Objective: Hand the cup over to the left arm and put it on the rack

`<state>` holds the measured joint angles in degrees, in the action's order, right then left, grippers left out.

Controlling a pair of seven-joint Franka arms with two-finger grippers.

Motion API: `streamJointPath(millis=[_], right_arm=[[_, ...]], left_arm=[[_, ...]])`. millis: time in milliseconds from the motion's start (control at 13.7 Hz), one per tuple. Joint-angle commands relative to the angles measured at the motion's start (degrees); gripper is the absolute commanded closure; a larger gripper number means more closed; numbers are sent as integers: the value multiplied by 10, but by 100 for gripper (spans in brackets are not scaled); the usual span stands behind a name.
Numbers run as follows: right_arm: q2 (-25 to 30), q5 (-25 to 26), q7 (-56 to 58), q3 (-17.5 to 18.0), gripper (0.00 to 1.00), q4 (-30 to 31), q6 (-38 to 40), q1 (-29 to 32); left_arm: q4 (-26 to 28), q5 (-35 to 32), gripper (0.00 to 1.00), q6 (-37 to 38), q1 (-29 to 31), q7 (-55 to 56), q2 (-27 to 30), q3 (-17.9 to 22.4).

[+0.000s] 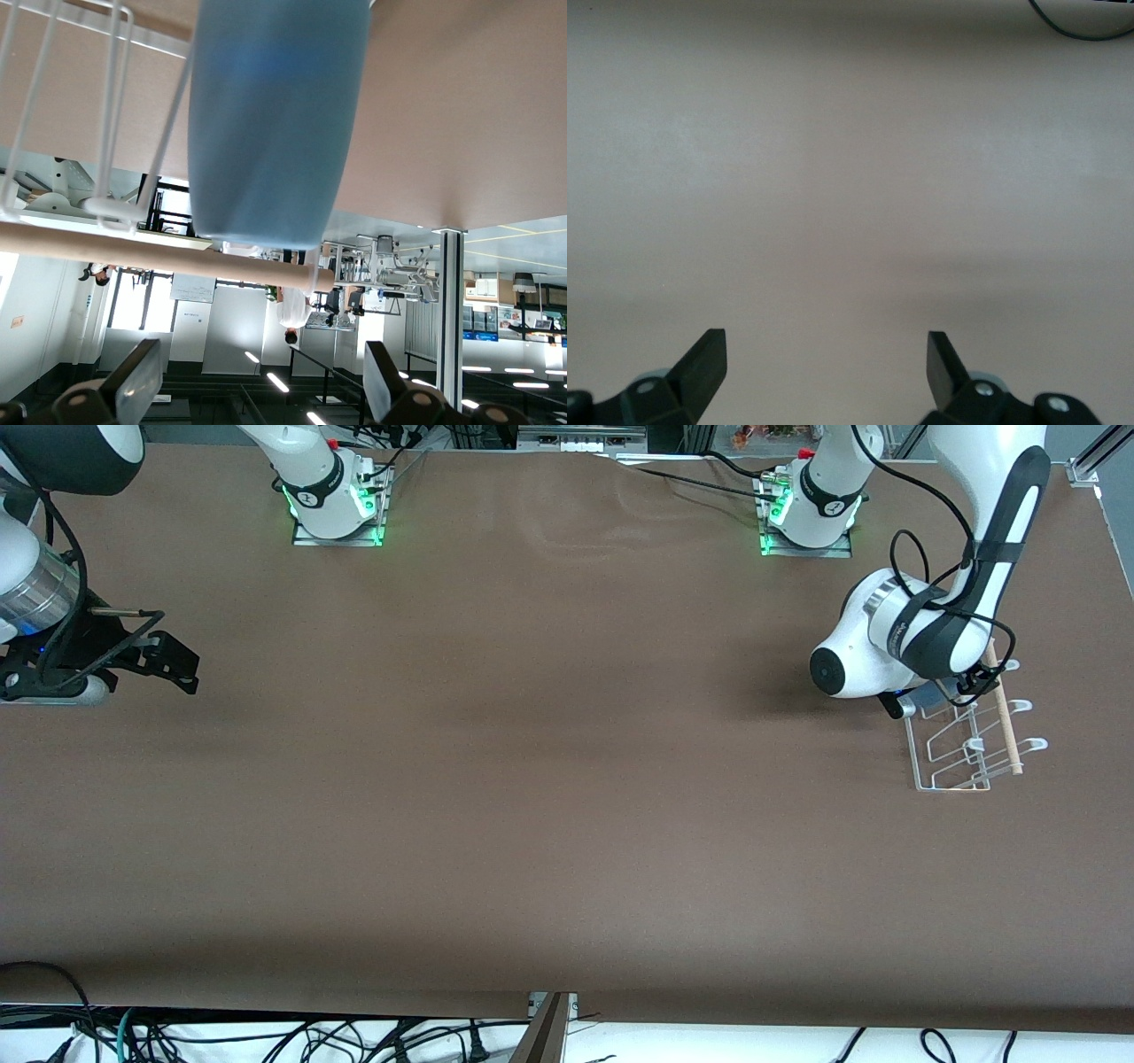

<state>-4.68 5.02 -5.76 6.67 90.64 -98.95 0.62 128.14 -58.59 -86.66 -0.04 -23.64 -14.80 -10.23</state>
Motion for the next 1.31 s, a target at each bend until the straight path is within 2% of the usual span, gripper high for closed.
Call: streamJointPath(millis=[0, 291, 510, 801, 1092, 1238], right_arm=[[-2, 6, 1, 4, 0, -7, 1, 4], [-2, 6, 1, 4, 0, -7, 0, 4], [-2, 6, 0, 4, 0, -7, 1, 4], [-2, 6, 0, 4, 0, -7, 1, 4], [-2, 5, 0, 3, 0, -7, 0, 4], [-2, 5, 0, 3, 0, -7, 0, 4]], left_arm=[[-46, 21, 0, 23, 9, 1, 6, 0], [-190, 191, 0, 90, 15, 19, 4, 3], [-241, 295, 0, 89, 22, 125, 2, 3], [-348, 467, 0, 85, 23, 219, 2, 3], [-455, 506, 0, 65, 21, 243, 0, 6], [-451, 522, 0, -21, 28, 241, 39, 26]])
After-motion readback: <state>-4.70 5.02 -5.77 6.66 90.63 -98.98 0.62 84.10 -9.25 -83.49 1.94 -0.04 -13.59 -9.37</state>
